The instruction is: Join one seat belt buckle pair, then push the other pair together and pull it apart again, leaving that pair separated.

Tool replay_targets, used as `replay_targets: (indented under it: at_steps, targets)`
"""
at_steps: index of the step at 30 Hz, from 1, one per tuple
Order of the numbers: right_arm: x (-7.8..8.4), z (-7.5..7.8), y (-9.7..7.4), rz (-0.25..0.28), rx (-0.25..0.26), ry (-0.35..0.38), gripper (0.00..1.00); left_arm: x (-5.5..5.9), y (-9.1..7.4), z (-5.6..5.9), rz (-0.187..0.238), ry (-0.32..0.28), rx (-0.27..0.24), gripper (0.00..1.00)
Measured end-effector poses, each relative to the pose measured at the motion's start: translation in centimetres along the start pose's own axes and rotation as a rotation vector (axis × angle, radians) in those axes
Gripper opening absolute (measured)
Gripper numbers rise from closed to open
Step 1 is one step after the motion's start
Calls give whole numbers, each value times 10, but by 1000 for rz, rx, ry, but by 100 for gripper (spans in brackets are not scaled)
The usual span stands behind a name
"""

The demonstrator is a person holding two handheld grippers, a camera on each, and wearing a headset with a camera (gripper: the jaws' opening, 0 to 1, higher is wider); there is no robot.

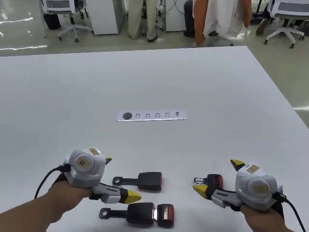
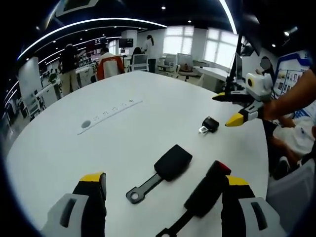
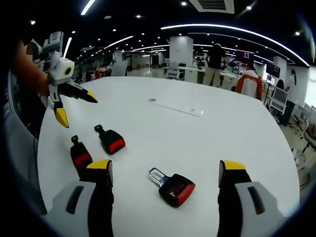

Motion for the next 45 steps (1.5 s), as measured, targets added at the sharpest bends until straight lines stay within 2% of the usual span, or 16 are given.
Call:
replay_targets:
  at_steps: [3, 8, 12, 15, 17, 18, 22, 25, 28, 32, 36, 38, 45]
  targets:
    - [1, -3, -4, 19, 11, 17, 89, 2, -11, 9, 11, -4, -8, 100]
    - [-1, -17, -18, 45, 20, 16, 91, 10, -35, 9, 77, -38, -43, 100]
    - [-1, -28, -30, 59, 29, 22, 92, 25, -49, 12, 94, -76, -60, 100]
    - [-2, -35, -40, 68, 38, 16, 94, 32, -60, 20, 108, -71, -71, 100]
    - [-2, -39, -46, 77, 45, 24, 94, 39, -68, 20, 120, -88, -79, 100]
    - [-1, -42, -50, 78, 52, 22, 94, 42, -72, 25, 138, -98, -88, 100]
    - [1, -50, -61, 84, 60, 18, 95, 55, -86, 31, 141, -99, -98, 100]
    - [3, -57, -67, 91, 62, 18, 96, 62, -94, 29, 156, -103, -104, 100]
    - [8, -64, -74, 96, 65, 18, 97, 68, -102, 32, 185, -121, -114, 100]
    - [12, -73, -79, 103, 67, 20, 98, 76, -111, 34, 187, -120, -123, 100]
    - [16, -80, -82, 110, 71, 15, 99, 80, -119, 40, 208, -126, -130, 100]
    - [18, -87, -85, 102, 77, 5, 99, 85, -122, 39, 209, -131, -131, 100]
    - [24, -92, -88, 117, 89, 28, 99, 86, -129, 41, 235, -133, -141, 100]
Point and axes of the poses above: the centre of the closed fingertips' face, and the gripper's own axes: y roughly forward along the fingers, z roughly to its right, x roughly out of its underside, the point moved 9 cm from there along -y, roughly backward along the fingers, and after that the axes turned 6 degrees about y, right-handed, at the moved point
